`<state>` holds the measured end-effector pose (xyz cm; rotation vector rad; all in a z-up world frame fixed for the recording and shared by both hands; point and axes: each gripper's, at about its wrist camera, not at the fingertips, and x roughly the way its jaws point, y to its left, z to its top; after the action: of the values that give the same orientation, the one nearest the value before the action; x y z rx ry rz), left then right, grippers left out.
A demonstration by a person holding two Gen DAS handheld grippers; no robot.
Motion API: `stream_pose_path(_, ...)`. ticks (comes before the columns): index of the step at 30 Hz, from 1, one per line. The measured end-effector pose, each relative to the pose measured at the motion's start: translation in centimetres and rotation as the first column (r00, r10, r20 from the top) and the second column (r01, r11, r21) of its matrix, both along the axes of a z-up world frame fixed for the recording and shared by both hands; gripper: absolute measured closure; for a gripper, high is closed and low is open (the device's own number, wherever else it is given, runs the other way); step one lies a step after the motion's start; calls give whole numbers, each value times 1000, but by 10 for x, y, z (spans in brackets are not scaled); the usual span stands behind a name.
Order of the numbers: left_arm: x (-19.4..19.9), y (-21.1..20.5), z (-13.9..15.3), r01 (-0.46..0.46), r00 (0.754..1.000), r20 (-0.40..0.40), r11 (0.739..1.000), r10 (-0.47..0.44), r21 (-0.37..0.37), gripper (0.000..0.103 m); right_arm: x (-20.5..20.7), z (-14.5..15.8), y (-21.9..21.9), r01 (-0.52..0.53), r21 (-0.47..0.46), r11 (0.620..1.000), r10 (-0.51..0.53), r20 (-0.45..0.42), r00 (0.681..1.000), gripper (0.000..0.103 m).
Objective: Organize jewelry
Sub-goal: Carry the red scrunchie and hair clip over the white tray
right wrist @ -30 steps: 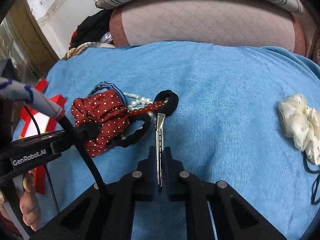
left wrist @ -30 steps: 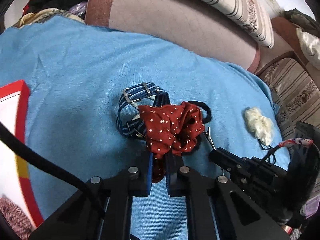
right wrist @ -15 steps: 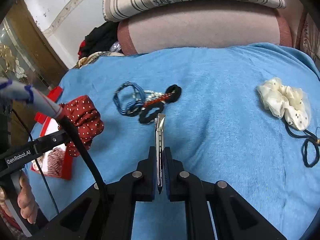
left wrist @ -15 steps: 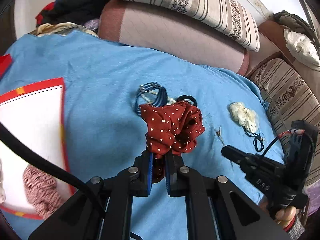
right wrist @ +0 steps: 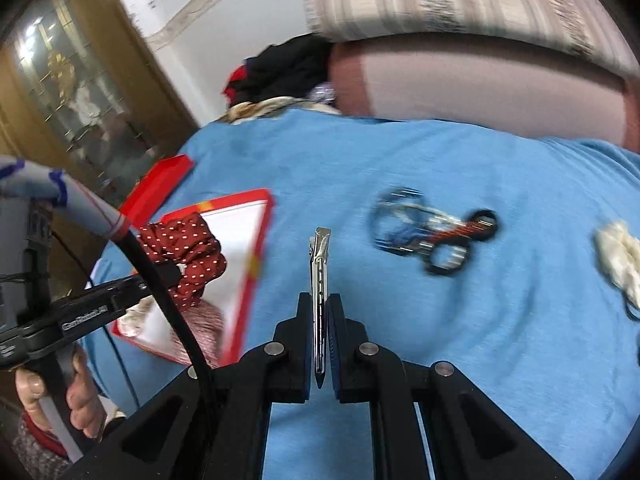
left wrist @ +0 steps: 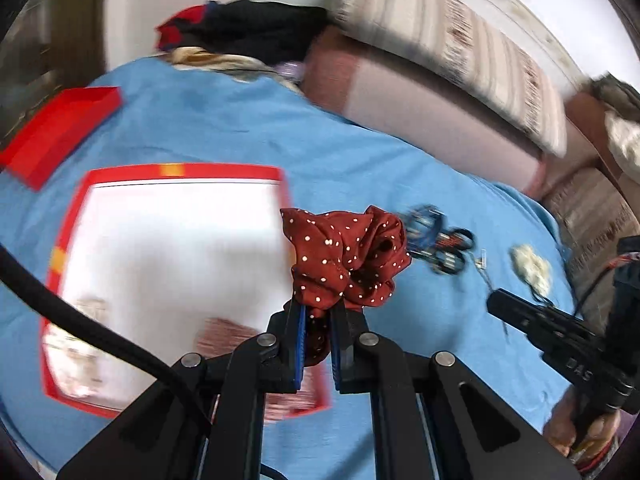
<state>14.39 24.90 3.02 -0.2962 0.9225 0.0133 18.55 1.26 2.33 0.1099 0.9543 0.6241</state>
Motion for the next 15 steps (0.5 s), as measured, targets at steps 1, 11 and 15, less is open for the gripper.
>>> stream_pose_path(1,-1,12,0,-18,1000,-3,1000,18,6,94,0,0,9,-13,3,1000,13,0,1000,95)
stream_pose_path(11,4,111,-16,-159,986,-40,985,162,59,94,16,-9,115,-142,-5,990,142,-17,990,95)
stream_pose_path(15,13,131,-27,-178,981,-59,980,184,87,94,26,-22,142,-166,-21,986,165,-44,985,95)
